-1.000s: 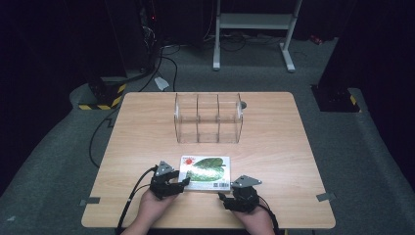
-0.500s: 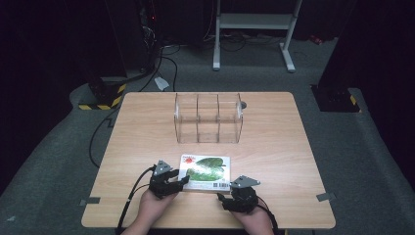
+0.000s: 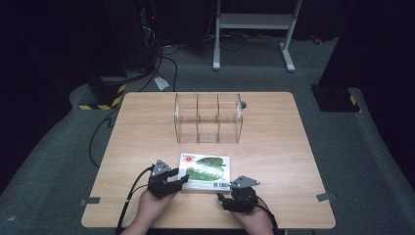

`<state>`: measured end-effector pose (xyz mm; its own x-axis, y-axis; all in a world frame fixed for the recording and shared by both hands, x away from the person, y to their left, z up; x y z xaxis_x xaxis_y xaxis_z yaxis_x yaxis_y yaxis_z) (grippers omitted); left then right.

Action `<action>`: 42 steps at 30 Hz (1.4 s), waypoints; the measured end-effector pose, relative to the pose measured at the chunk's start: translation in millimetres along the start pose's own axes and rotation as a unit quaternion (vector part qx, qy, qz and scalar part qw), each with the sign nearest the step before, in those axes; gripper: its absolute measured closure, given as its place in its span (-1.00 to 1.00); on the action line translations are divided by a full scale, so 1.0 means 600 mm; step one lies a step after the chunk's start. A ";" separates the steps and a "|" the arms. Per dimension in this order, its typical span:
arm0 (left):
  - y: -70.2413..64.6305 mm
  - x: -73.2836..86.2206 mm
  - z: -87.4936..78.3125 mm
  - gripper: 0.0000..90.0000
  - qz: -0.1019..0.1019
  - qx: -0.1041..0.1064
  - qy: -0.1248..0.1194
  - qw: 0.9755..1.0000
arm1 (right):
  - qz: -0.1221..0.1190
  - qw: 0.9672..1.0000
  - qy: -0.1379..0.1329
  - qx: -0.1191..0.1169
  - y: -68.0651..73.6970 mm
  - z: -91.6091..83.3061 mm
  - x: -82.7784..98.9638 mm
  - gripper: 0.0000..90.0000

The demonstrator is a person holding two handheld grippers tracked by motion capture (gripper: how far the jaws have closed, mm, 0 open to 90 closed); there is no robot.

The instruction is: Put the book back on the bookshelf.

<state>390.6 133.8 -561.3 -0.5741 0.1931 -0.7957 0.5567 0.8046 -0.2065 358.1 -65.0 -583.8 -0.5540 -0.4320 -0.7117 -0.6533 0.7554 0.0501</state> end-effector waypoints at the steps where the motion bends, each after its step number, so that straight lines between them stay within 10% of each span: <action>1: 0.000 -0.002 -0.002 0.05 0.005 -0.002 -0.001 1.000 | 0.000 1.000 0.000 0.000 0.000 0.000 0.000 -0.26; 18: -0.023 -0.038 -0.034 0.07 0.029 0.009 -0.035 0.999 | -0.004 1.000 0.002 0.001 0.002 0.002 0.000 -0.34; 34: -0.029 -0.049 -0.043 0.08 0.025 0.025 -0.050 0.998 | 0.000 0.998 -0.028 0.058 0.001 0.018 -0.031 -0.45; 42: -0.001 -0.033 -0.012 -0.15 -0.046 0.048 -0.017 0.998 | 0.001 0.998 -0.026 0.059 0.001 0.019 -0.028 -0.45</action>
<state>397.0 133.5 -541.0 -0.6050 0.1000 -0.7900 0.5586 0.7603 -0.3315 372.8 -51.6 -579.6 -0.5261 -0.4065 -0.7470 -0.5847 0.8107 -0.0293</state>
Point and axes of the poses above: each handheld gripper's, and its own axes: z roughly forward along the jaws, x roughly out of its underside, y roughly to its left, the point moved 9 cm from there along z, roughly forward along the jaws, and after that the axes turned 2 degrees about x, right-handed, at the moved point
